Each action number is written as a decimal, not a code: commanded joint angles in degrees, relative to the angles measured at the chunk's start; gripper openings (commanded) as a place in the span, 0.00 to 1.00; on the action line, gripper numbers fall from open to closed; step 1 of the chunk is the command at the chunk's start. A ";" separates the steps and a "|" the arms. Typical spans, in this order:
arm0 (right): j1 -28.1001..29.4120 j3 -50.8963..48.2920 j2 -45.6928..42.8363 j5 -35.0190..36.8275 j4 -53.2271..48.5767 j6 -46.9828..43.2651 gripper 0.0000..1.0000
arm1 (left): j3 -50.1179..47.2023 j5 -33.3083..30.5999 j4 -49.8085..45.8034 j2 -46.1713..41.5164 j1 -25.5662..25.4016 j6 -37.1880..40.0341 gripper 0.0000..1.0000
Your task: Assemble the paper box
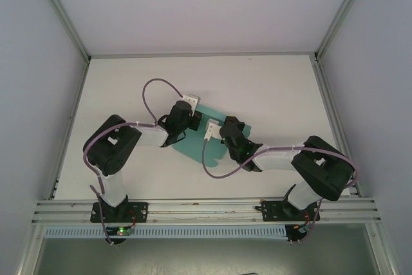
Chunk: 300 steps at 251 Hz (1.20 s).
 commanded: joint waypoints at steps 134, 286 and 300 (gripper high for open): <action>-0.97 1.60 -1.33 2.16 -6.41 8.25 0.00 | 4.98 -27.45 -24.18 -3.21 2.86 -10.11 0.00; -4.37 1.77 -36.92 -24.02 -11.48 26.00 0.98 | -2.32 -17.43 -23.76 -23.06 3.00 -8.64 0.00; -6.35 3.76 -37.10 -23.58 -11.69 27.97 0.98 | -3.21 -15.95 -22.80 -23.96 3.07 -8.14 0.00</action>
